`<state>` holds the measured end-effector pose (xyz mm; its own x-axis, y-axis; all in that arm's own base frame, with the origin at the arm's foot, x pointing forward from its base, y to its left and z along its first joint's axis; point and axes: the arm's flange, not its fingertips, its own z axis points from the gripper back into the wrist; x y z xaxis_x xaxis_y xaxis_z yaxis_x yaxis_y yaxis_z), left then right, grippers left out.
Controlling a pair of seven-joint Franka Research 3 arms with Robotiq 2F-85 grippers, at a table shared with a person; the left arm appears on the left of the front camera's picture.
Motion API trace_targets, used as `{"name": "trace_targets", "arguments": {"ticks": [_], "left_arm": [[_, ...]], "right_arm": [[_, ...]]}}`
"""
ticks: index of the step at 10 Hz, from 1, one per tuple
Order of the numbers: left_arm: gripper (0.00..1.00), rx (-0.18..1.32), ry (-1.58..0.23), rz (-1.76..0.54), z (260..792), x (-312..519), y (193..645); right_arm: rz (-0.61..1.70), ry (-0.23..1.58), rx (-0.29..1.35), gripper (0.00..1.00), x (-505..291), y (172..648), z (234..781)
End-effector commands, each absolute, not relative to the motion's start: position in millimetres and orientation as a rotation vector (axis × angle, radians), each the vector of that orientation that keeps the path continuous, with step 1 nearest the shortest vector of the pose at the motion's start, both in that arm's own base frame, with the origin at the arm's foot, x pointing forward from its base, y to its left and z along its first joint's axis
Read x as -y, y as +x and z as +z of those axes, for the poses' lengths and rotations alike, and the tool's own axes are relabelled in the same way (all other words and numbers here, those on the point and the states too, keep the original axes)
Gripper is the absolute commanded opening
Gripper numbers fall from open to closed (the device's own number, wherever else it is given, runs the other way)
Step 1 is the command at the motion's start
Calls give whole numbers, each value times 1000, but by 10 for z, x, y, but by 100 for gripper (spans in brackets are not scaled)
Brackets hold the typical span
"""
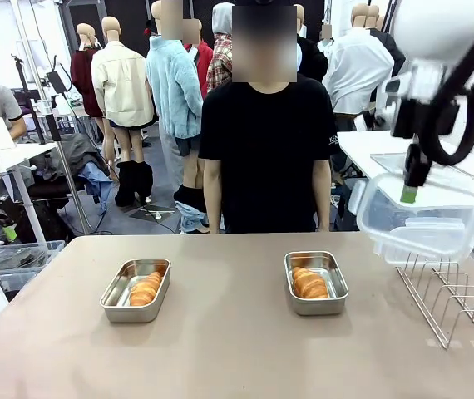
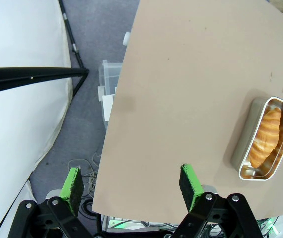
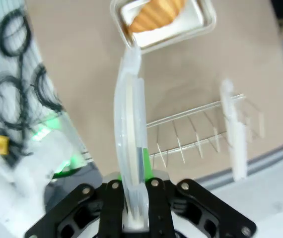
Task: Place the bread in airtight containers.
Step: Release when the human grabs the Airtight Container lid.
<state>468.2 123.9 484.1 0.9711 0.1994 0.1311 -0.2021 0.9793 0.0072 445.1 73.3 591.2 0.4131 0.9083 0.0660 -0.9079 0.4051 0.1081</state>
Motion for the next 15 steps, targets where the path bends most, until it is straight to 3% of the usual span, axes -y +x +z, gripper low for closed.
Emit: {"name": "trace_targets", "arguments": {"ticks": [1, 3, 6, 8, 15], "left_arm": [[100, 132, 20, 206, 4845, -1250, 4677], [100, 132, 20, 206, 4845, -1250, 4677], [100, 132, 20, 206, 4845, -1250, 4677], [100, 132, 20, 206, 4845, -1250, 4677], [100, 132, 20, 206, 4845, -1250, 4677]], "right_arm": [[822, 231, -1, 0, -729, 5127, 6208], [647, 412, 100, 0, -639, 5555, 6361], [475, 396, 180, 0, -523, 5975, 6313], [505, 340, 167, 0, -501, 6020, 6213], [484, 402, 170, 0, -423, 6003, 6280]]}}
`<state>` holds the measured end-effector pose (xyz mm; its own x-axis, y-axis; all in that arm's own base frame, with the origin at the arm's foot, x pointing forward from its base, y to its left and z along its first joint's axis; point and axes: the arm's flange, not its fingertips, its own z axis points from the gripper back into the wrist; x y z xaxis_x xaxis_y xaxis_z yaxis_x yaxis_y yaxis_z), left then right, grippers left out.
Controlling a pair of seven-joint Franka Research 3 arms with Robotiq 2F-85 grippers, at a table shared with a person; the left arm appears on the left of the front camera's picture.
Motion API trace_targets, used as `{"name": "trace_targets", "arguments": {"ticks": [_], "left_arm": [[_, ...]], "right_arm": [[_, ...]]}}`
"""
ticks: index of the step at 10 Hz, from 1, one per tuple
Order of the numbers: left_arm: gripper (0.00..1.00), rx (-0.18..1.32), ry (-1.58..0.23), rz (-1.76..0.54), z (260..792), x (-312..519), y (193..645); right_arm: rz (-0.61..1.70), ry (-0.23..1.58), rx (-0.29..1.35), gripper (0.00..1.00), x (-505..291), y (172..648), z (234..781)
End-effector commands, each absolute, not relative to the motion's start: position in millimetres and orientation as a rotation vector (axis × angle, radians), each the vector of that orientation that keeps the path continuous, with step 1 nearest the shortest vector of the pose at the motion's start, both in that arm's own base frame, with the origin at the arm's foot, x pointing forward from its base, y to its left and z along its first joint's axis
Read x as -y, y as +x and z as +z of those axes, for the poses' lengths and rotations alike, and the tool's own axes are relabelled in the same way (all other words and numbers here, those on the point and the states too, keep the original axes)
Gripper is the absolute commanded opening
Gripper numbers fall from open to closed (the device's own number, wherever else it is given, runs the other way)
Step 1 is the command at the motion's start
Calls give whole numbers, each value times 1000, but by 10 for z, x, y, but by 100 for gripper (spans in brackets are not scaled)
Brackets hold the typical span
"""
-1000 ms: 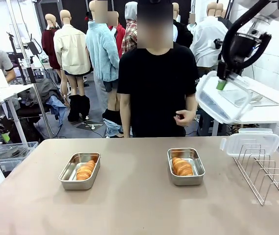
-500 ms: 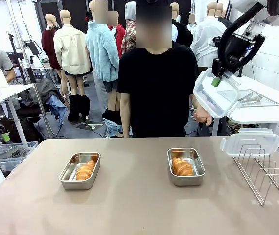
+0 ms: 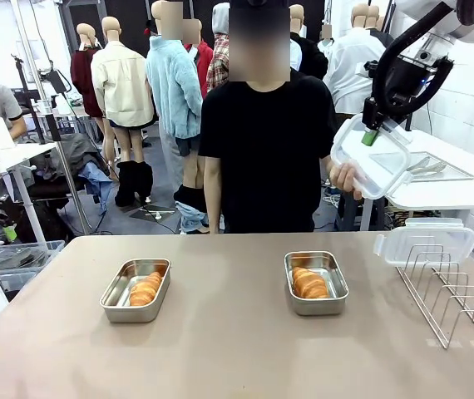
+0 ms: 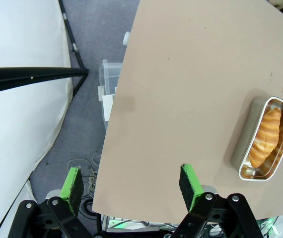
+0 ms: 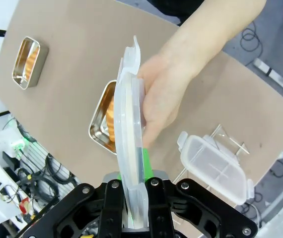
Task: Place the bread in airtight containers.
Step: Pick up one Airtight Container lid and hand it to the human.
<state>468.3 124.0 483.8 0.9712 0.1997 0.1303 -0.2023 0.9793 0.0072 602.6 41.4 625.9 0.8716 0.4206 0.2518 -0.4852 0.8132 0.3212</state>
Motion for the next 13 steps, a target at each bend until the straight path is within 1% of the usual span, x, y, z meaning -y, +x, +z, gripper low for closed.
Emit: {"name": "trace_targets", "arguments": {"ticks": [1, 4, 5, 7, 10, 11, 13], "left_arm": [[100, 132, 20, 206, 4845, -1250, 4677], [100, 132, 20, 206, 4845, -1250, 4677], [100, 132, 20, 206, 4845, -1250, 4677], [100, 132, 20, 206, 4845, -1250, 4677], [100, 132, 20, 206, 4845, -1250, 4677], [100, 132, 20, 206, 4845, -1250, 4677], [100, 132, 20, 206, 4845, -1250, 4677]], "right_arm": [[484, 402, 170, 0, -423, 6003, 6280], [484, 402, 170, 0, -423, 6003, 6280], [487, 388, 172, 5, -421, 6025, 6259], [615, 339, 127, 42, -377, 5766, 6328], [865, 264, 117, 96, -175, 5206, 6435], [995, 215, 94, 100, -90, 5011, 6400], [1213, 120, 99, 100, 120, 4678, 6203]]}}
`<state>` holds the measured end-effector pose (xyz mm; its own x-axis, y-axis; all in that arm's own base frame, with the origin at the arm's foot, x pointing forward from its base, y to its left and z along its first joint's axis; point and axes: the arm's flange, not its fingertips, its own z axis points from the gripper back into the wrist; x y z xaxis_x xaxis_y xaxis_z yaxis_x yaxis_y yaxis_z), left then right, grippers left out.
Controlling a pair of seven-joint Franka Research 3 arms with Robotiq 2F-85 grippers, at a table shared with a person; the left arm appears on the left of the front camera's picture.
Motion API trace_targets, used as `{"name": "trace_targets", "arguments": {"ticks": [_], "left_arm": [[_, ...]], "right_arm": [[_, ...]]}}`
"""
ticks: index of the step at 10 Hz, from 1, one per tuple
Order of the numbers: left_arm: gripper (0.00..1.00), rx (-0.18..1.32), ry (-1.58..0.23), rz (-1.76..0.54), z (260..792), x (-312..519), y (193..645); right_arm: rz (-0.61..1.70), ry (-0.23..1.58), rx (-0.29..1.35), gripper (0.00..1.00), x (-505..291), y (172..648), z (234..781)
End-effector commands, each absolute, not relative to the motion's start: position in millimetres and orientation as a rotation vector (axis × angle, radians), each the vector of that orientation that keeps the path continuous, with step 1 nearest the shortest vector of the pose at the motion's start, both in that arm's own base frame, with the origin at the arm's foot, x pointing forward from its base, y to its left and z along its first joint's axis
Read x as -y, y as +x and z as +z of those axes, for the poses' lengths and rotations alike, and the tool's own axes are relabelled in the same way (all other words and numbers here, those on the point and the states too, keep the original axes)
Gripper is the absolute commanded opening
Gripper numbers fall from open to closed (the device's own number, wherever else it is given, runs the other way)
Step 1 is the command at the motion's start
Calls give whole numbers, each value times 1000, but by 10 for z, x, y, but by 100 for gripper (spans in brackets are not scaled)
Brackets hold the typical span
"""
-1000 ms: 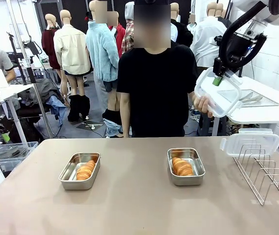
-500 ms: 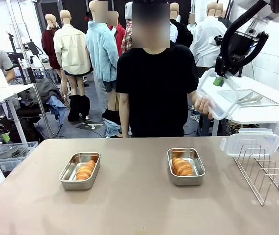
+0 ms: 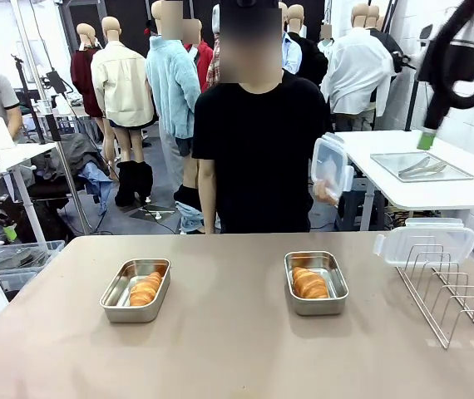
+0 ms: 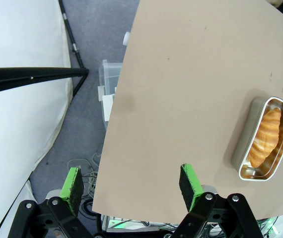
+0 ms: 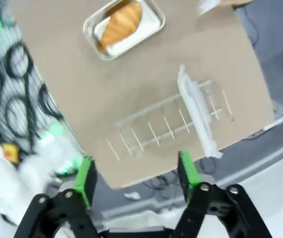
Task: Place the bread in airtight containers.
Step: Pick up one Airtight Container lid and hand it to the human.
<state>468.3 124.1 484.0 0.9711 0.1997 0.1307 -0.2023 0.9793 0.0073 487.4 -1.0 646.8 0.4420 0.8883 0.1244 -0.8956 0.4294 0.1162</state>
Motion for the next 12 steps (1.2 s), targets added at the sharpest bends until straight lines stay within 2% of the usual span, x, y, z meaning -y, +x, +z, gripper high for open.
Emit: {"name": "trace_targets", "arguments": {"ticks": [1, 2, 3, 6, 9, 10, 12], "left_arm": [[100, 132, 20, 206, 4845, -1250, 4677], [100, 132, 20, 206, 4845, -1250, 4677], [100, 132, 20, 206, 4845, -1250, 4677], [100, 132, 20, 206, 4845, -1250, 4677], [100, 132, 20, 206, 4845, -1250, 4677], [100, 132, 20, 206, 4845, -1250, 4677], [100, 132, 20, 206, 4845, -1250, 4677]], "right_arm": [[1291, 53, 106, 100, 222, 4581, 6039], [1441, 7, 95, 100, 284, 4534, 5912], [1485, -17, 97, 100, 315, 4520, 5818], [1435, -5, 139, 100, 378, 4622, 5655], [1330, -20, 112, 100, 330, 4741, 5580], [1401, -23, 110, 100, 421, 4669, 5644], [1401, -23, 110, 100, 421, 4669, 5644]]}}
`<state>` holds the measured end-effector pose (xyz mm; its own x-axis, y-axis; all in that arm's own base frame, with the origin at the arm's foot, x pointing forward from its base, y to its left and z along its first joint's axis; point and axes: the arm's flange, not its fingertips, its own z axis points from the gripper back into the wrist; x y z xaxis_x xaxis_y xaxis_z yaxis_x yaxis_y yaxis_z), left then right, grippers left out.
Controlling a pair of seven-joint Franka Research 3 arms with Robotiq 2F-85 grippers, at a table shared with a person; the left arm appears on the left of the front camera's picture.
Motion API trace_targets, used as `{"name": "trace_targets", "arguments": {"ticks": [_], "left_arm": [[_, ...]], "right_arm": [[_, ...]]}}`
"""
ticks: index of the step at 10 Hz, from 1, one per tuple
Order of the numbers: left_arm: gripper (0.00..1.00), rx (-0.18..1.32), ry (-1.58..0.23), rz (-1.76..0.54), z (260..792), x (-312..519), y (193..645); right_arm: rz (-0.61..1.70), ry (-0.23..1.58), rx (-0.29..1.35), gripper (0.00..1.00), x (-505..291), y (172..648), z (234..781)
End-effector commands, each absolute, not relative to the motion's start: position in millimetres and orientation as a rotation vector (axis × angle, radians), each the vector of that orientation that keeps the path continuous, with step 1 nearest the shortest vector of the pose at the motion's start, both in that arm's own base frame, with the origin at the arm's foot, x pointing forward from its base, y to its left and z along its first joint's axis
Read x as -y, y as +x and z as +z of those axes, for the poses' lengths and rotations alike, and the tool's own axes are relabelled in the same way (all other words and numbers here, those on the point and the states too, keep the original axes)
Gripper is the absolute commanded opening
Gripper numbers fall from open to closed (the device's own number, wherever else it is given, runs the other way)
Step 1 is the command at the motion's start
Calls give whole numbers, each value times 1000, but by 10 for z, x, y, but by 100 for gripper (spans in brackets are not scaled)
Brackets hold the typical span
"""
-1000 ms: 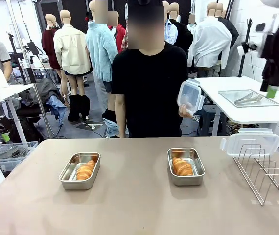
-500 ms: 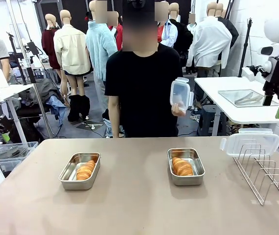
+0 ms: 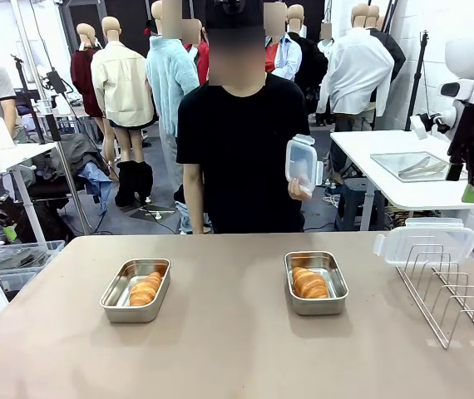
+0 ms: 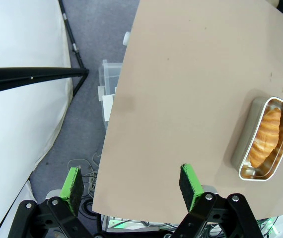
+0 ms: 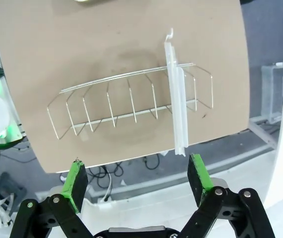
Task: Place the bread in airtight containers.
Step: Pick up one Airtight Container lid and hand it to the human.
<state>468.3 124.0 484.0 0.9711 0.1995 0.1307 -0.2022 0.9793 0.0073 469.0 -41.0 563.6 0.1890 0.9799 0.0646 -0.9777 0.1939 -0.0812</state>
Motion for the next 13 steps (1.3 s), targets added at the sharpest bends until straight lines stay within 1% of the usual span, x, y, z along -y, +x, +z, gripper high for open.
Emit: {"name": "trace_targets", "arguments": {"ticks": [1, 13], "left_arm": [[100, 132, 20, 206, 4845, -1250, 4677], [100, 132, 20, 206, 4845, -1250, 4677]], "right_arm": [[1401, -23, 110, 100, 421, 4669, 5644], [1401, -23, 110, 100, 421, 4669, 5644]]}}
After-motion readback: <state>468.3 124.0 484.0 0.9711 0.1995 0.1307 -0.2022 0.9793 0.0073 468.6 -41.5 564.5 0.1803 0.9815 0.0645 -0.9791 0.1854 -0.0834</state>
